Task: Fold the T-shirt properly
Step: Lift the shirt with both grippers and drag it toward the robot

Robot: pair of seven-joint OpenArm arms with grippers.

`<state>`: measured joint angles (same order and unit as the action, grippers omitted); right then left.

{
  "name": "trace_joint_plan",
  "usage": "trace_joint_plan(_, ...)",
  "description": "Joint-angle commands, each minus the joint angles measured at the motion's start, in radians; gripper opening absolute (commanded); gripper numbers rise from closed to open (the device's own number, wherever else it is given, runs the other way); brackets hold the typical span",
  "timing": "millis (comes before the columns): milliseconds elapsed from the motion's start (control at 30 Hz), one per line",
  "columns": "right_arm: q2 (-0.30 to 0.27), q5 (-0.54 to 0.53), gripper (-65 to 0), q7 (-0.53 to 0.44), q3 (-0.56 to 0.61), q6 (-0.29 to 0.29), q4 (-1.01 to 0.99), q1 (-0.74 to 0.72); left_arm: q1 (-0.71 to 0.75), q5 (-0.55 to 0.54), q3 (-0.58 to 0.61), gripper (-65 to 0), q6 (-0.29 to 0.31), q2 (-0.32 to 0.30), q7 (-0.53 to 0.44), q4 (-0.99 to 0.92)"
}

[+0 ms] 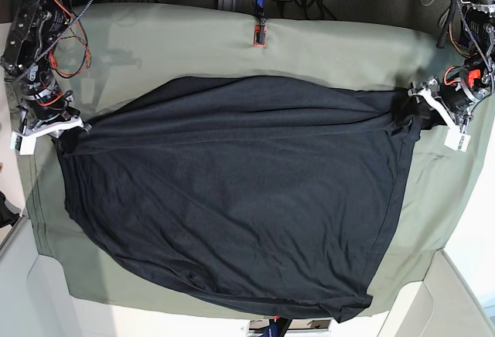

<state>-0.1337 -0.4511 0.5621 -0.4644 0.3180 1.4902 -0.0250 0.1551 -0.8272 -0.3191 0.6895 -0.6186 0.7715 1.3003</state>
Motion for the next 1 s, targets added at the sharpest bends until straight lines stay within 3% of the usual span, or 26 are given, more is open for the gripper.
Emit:
trace_joint_plan(0, -0.013, -0.009, -65.0, -0.026, -0.005, 0.004, 0.016, -0.013, -0.008, -0.034, -0.013, -21.4, 0.009, -0.039, 0.012, 0.014)
trace_joint_plan(167, -0.016, -0.009, -65.0, -0.022, -0.005, 0.004, 0.016, -0.011, -0.002, -0.237, -0.116, -21.4, 0.009, -0.092, 0.155, 0.015)
trace_joint_plan(233, -0.015, -0.009, -65.0, -0.004, -0.005, 0.004, 0.016, -0.011, 0.005, -0.264, -0.129, -21.4, 0.009, -0.091, 0.218, 0.015)
trace_joint_plan(400, -0.015, -0.013, -65.0, 0.001, -0.005, 0.005, 0.016, -0.011, 0.059, -0.239, -0.127, -21.4, 0.009, -0.057, 0.165, 0.015)
trace_joint_plan(633, -0.015, -0.013, -65.0, 0.019, -0.005, 0.005, 0.016, -0.011, 0.061, -0.072, -0.126, -21.4, 0.009, 0.009, 0.066, 0.013)
trace_joint_plan(867, -0.015, -0.013, -65.0, 0.019, -0.005, 0.004, 0.016, -0.011, 0.061, -0.059, -0.124, -21.6, 0.009, 0.053, 0.055, 0.013)
trace_joint_plan(900, -0.015, -0.013, -65.0, 0.019, -0.005, 0.004, 0.016, -0.011, 0.061, -0.063, -0.124, -23.5, 0.009, 0.056, 0.055, 0.013)
trace_joint_plan(933, -0.015, -0.013, -65.0, 0.019, -0.005, 0.004, 0.016, -0.011, 0.061, -0.064, -0.124, -30.0, 0.009, 0.056, 0.055, 0.013)
trace_joint_plan(967, -0.015, -0.013, -65.0, 0.019, -0.005, 0.004, 0.016, -0.011, 0.062, -0.063, -0.124, -41.3, 0.009, 0.056, 0.055, 0.013)
